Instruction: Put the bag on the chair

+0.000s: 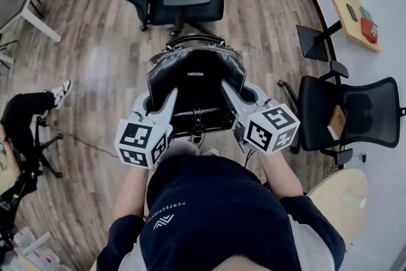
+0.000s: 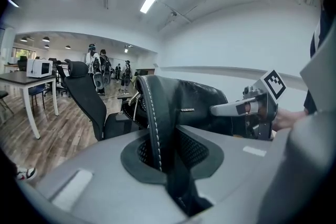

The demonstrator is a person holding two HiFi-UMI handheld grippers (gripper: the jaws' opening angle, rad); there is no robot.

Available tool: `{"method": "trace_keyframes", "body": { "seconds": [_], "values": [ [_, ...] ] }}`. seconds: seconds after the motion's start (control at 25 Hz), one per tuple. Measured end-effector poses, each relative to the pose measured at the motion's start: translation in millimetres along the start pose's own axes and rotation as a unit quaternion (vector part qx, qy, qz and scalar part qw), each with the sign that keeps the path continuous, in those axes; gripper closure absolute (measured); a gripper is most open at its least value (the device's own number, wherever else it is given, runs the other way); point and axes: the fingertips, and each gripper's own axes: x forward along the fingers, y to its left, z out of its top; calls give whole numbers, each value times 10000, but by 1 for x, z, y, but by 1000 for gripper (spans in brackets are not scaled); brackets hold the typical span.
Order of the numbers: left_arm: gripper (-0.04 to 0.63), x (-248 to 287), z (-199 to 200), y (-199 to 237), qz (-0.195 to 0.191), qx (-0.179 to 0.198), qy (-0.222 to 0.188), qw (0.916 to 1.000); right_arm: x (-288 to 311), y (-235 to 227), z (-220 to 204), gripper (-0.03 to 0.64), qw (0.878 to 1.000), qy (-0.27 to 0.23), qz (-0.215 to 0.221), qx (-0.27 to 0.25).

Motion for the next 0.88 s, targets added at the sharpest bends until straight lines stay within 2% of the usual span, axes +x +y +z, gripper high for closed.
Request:
{"method": "trace_keyframes", "body": {
  "seconds": [0.48, 0.68, 0.88],
  "values": [
    [535, -10, 25, 72, 216, 213, -345, 9989, 72, 25, 30, 589, 9992, -202, 230, -245],
    [535, -5, 27, 95, 211, 262, -301, 9990, 93, 28, 31, 589, 9995, -203, 180, -154],
    [537, 17, 30, 101, 154, 134, -226, 9995, 105, 8, 37, 589, 9998, -104, 146, -129]
  ]
}}
